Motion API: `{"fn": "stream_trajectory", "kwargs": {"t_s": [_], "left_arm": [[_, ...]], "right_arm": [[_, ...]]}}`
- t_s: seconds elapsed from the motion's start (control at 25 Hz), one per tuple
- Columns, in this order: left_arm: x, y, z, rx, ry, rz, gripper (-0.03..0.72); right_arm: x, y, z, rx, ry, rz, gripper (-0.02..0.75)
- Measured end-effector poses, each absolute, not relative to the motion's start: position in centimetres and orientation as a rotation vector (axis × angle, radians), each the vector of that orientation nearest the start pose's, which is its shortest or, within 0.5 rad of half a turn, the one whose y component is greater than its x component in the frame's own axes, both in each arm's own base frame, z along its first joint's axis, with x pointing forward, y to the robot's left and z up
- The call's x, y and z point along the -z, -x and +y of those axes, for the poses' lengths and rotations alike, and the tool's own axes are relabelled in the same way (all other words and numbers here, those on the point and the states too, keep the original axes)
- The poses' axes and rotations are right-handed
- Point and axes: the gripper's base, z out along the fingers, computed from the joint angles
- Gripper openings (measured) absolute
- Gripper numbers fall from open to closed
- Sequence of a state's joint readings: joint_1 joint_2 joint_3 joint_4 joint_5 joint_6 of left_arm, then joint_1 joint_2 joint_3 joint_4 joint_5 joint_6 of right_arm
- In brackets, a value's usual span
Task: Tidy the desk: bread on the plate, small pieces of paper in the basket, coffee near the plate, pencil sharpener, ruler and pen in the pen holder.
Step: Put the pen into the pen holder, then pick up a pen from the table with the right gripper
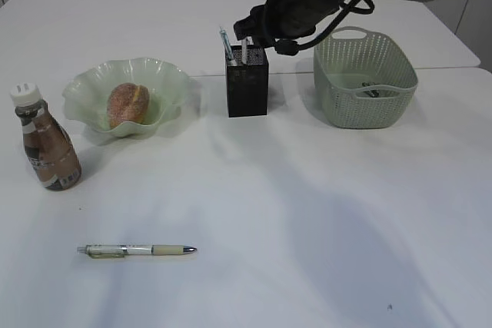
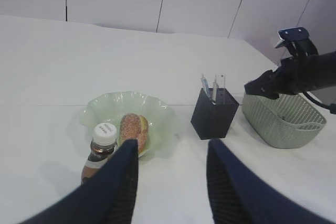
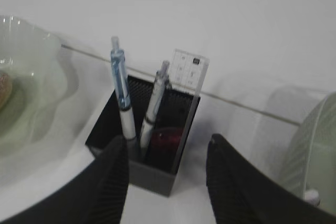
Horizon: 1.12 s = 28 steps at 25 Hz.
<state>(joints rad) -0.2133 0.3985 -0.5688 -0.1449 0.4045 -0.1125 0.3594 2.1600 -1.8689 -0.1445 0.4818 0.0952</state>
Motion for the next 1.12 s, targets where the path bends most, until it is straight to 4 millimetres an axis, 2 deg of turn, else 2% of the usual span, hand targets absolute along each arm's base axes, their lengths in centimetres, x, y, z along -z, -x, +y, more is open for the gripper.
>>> {"fn": "stream_trajectory", "kwargs": {"t_s": [0.28, 0.4, 0.48, 0.6, 0.76, 0.8, 0.84, 0.92, 1.0, 1.08, 1.12], "left_arm": [[-34.1, -7.9, -2.2, 0.389, -0.014, 1.726, 0.302], [-34.1, -7.9, -2.2, 0.389, -0.014, 1.726, 0.302], [-34.1, -7.9, -2.2, 0.389, -0.014, 1.726, 0.302], [-34.1, -7.9, -2.2, 0.389, -0.014, 1.726, 0.302], [-33.7, -7.8, -2.3, 0.387, -0.019, 1.767, 0.302], [-33.6, -7.7, -2.3, 0.386, -0.021, 1.787, 0.302], [-33.3, -7.7, -2.3, 0.385, -0.024, 1.812, 0.302], [-33.0, -7.6, -2.3, 0.383, -0.029, 1.853, 0.302], [-32.8, -7.5, -2.3, 0.383, -0.032, 1.880, 0.302], [-32.7, -7.5, -2.4, 0.382, -0.033, 1.892, 0.302], [-32.6, -7.4, -2.4, 0.382, -0.034, 1.901, 0.302]], "right_arm": [[-25.9, -44.1, 19.6, -0.044, 0.543, 2.452, 0.374], [-26.3, -43.1, 20.6, -0.023, 0.641, 2.479, 0.374], [-26.3, -43.1, 20.6, -0.023, 0.641, 2.479, 0.374], [-26.4, -40.8, 23.1, -0.051, 0.885, 2.520, 0.373], [-26.1, -39.0, 25.0, -0.120, 1.101, 2.518, 0.373], [-26.1, -37.8, 26.3, -0.175, 1.250, 2.484, 0.373], [-26.1, -37.7, 26.4, -0.180, 1.264, 2.483, 0.373], [-26.0, -36.3, 27.9, -0.266, 1.438, 2.417, 0.373], [-26.1, -35.6, 28.7, -0.329, 1.515, 2.363, 0.372], [-26.1, -35.6, 28.7, -0.329, 1.515, 2.363, 0.372], [-26.2, -34.9, 29.7, -0.399, 1.601, 2.288, 0.372]]}}
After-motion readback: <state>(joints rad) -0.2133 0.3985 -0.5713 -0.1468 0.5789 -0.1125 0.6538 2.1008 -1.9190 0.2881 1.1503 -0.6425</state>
